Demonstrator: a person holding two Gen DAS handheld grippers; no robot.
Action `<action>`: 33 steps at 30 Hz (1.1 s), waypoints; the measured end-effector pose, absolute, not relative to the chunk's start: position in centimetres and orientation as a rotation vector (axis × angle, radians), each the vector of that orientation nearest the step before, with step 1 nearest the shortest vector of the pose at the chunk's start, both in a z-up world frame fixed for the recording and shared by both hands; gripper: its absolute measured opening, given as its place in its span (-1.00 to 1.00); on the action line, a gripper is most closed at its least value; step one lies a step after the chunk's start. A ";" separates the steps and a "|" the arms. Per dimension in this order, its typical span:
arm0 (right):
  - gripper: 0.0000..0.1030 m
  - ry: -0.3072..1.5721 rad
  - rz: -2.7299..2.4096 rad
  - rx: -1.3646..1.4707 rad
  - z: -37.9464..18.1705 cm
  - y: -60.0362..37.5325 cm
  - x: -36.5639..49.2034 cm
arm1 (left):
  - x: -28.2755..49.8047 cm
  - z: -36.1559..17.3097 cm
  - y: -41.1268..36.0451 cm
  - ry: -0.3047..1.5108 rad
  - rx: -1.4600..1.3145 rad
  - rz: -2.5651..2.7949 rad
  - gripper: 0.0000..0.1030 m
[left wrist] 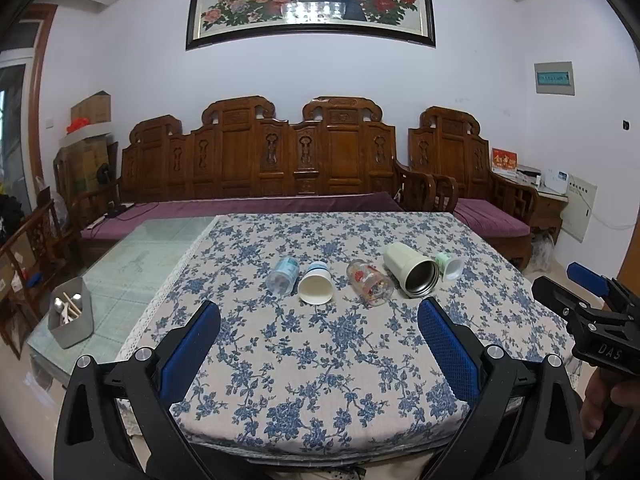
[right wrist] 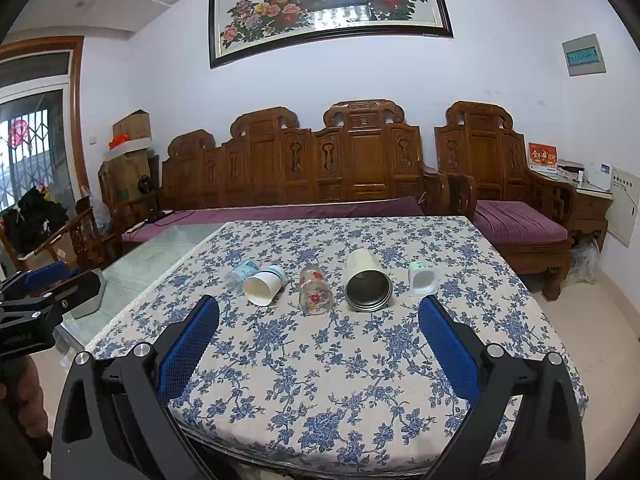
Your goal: Flip cup upside down
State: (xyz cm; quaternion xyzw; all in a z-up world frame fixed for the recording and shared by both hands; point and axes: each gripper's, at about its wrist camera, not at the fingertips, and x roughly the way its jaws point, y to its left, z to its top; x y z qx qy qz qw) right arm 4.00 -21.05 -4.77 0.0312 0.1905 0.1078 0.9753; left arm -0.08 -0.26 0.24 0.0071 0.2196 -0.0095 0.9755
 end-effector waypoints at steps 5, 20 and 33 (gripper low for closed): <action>0.95 0.383 0.217 0.063 -4.8 -21.0 4.0 | 0.0 0.3 0.0 0.441 0.011 -0.021 0.85; 0.95 0.383 0.217 0.064 -4.8 -21.0 4.0 | 0.1 0.7 0.0 0.437 0.010 -0.024 0.85; 0.95 0.383 0.217 0.062 -4.8 -20.9 4.0 | -0.2 0.7 0.2 0.434 0.010 -0.023 0.85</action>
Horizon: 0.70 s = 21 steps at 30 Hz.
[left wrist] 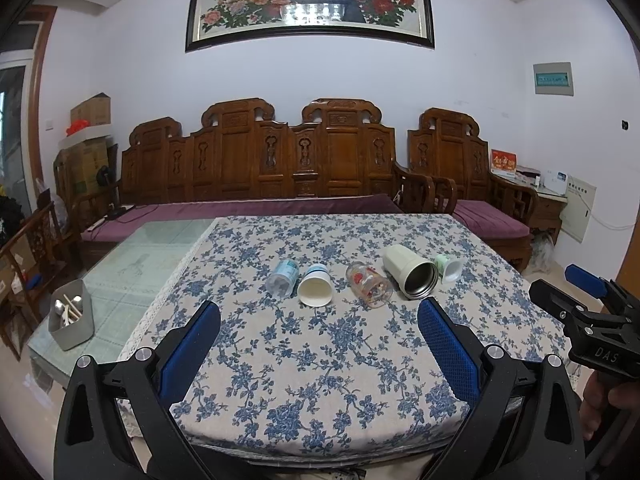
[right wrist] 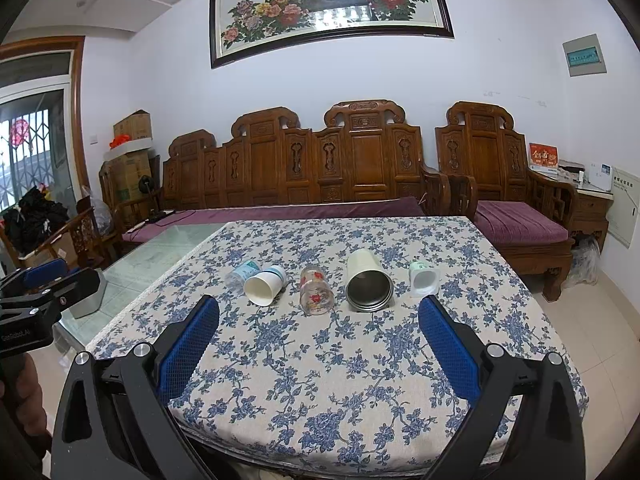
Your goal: Flip cup upside down
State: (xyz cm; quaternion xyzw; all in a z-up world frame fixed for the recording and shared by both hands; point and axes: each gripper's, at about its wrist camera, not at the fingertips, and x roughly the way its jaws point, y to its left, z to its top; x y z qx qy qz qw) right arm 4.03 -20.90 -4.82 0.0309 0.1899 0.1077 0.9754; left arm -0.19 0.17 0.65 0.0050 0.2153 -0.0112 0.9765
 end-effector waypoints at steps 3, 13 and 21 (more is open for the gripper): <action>0.95 0.382 0.217 0.063 -4.8 -20.9 4.0 | -0.2 0.7 0.2 0.431 0.009 -0.022 0.85; 0.95 0.380 0.218 0.063 -5.0 -20.7 4.2 | -0.4 0.9 0.2 0.426 0.006 -0.026 0.85; 0.95 0.384 0.223 0.065 -4.3 -20.7 3.6 | -0.4 0.8 0.1 0.428 0.008 -0.028 0.85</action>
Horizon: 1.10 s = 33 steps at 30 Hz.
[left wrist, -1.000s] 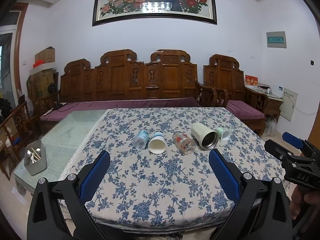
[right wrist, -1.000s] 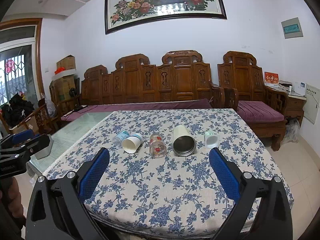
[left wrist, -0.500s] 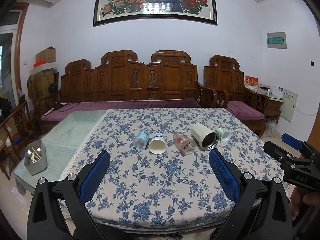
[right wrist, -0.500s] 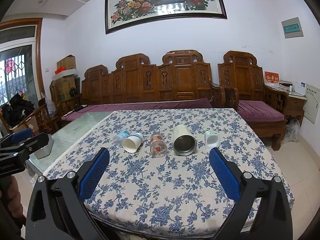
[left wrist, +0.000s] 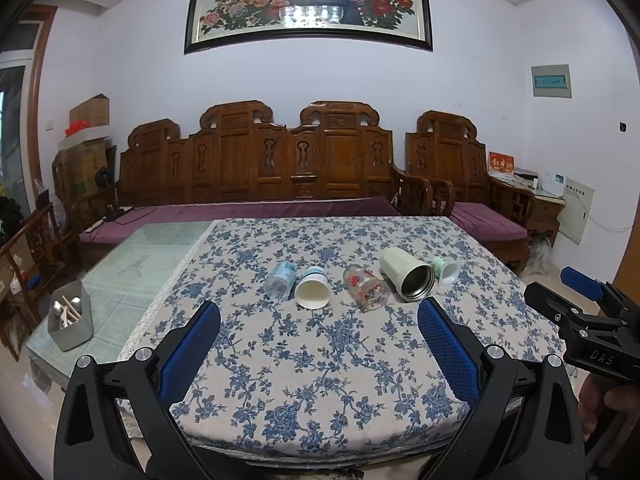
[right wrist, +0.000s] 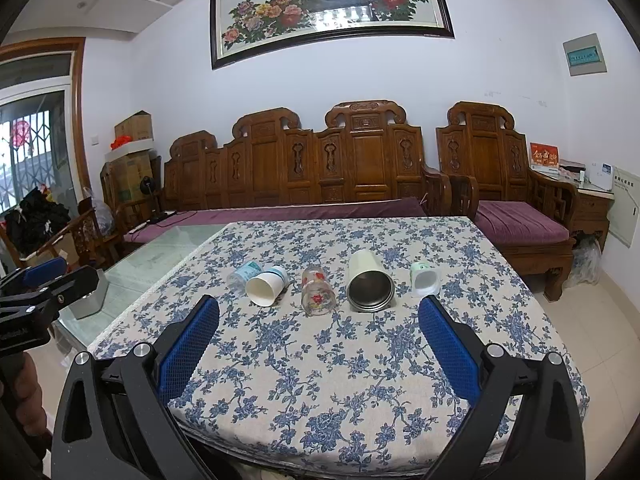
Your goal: Flip cup upside down
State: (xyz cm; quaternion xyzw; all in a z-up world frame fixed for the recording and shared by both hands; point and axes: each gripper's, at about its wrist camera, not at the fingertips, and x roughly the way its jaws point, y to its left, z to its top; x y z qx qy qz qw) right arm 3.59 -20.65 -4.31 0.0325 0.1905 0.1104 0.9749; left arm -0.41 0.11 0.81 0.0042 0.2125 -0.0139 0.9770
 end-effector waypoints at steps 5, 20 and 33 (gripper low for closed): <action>0.95 0.389 0.227 0.068 -4.5 -20.9 3.8 | 0.1 0.4 -0.1 0.445 0.015 -0.033 0.85; 0.89 0.495 0.264 0.016 -9.7 -19.9 10.8 | 6.5 -2.3 -0.1 0.571 0.092 -0.102 0.85; 0.72 0.580 0.311 0.024 -12.7 -18.3 20.2 | 16.1 -4.4 2.9 0.706 0.082 -0.127 0.65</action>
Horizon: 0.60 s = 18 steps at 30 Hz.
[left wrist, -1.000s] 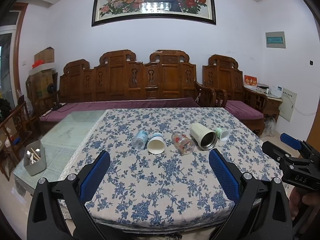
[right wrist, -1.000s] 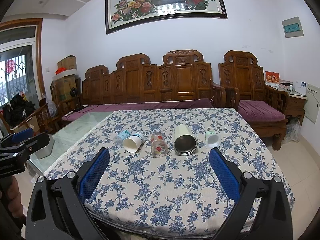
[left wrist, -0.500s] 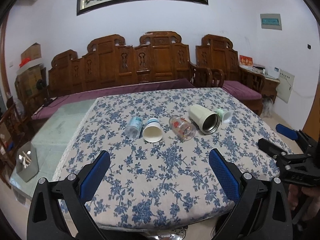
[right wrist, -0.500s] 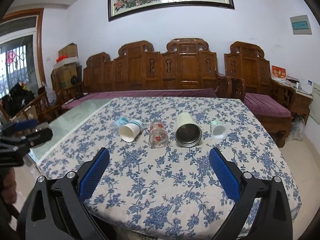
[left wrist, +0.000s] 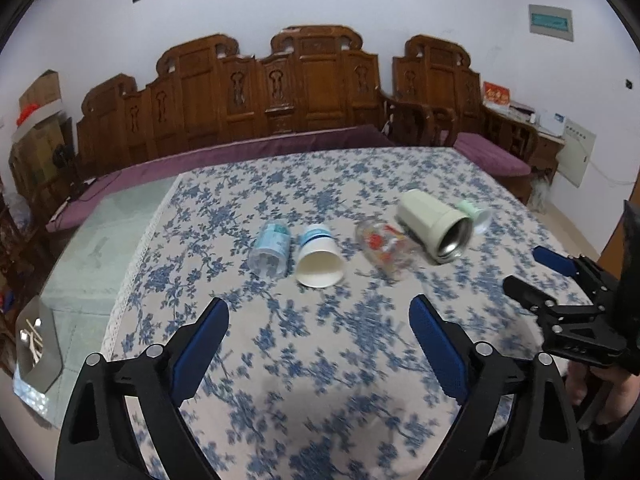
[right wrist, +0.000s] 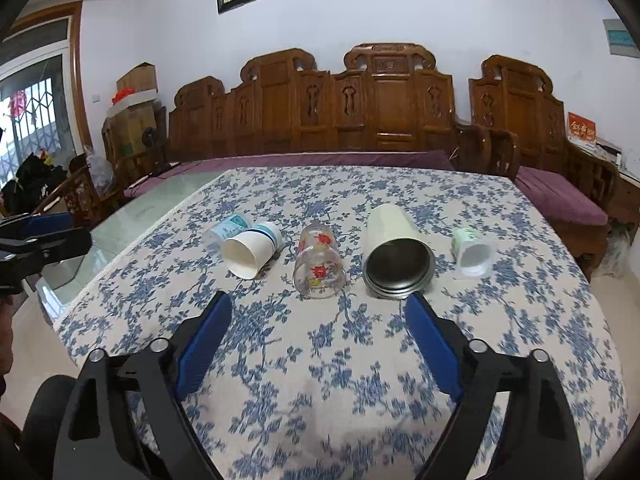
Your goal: Flip cup upside down
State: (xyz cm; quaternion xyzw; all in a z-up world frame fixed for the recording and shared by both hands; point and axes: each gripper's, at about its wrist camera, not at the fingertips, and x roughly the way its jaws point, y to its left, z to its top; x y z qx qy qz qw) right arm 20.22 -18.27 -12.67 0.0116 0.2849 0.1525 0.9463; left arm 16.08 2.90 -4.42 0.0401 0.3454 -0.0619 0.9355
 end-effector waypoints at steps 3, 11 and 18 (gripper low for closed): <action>0.70 0.590 0.319 0.022 -13.0 -18.0 22.1 | 19.1 -5.4 4.1 0.754 0.031 -0.134 0.63; 0.63 0.619 0.338 0.028 -15.2 -17.8 25.0 | 26.2 -8.6 3.8 0.859 0.000 -0.162 0.45; 0.62 0.652 0.356 0.053 -16.9 -18.5 25.3 | 32.8 -11.0 1.8 0.955 0.024 -0.171 0.28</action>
